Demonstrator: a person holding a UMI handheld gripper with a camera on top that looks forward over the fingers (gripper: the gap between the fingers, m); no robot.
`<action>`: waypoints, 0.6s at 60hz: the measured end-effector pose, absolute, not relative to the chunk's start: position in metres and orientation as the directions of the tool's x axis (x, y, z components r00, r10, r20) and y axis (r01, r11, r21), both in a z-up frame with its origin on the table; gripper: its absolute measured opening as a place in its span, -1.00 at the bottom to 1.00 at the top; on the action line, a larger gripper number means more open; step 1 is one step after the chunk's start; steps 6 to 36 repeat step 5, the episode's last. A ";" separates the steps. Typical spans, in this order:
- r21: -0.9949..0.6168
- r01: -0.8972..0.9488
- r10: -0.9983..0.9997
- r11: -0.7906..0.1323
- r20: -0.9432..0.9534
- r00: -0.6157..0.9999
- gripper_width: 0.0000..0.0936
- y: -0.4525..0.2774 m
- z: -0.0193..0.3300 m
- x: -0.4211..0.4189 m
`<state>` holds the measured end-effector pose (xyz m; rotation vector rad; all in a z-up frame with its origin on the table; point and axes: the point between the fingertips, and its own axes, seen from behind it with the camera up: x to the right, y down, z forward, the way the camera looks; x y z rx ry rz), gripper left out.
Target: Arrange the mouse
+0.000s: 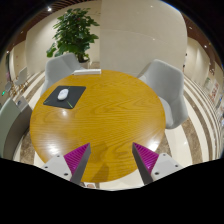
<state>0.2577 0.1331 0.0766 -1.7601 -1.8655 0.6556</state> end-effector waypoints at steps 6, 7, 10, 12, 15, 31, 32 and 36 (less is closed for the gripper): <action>-0.659 0.752 0.999 0.036 0.012 -0.036 0.86 0.143 0.084 0.266; -0.659 0.752 0.999 0.036 0.012 -0.036 0.86 0.143 0.084 0.266; -0.659 0.752 0.999 0.036 0.012 -0.036 0.86 0.143 0.084 0.266; -0.659 0.752 0.999 0.036 0.012 -0.036 0.86 0.143 0.084 0.266; -0.659 0.752 0.999 0.036 0.012 -0.036 0.86 0.143 0.084 0.266; -0.659 0.752 0.999 0.036 0.012 -0.036 0.86 0.143 0.084 0.266; -0.659 0.752 0.999 0.036 0.012 -0.036 0.86 0.143 0.084 0.266; -0.659 0.752 0.999 0.036 0.012 -0.036 0.86 0.143 0.084 0.266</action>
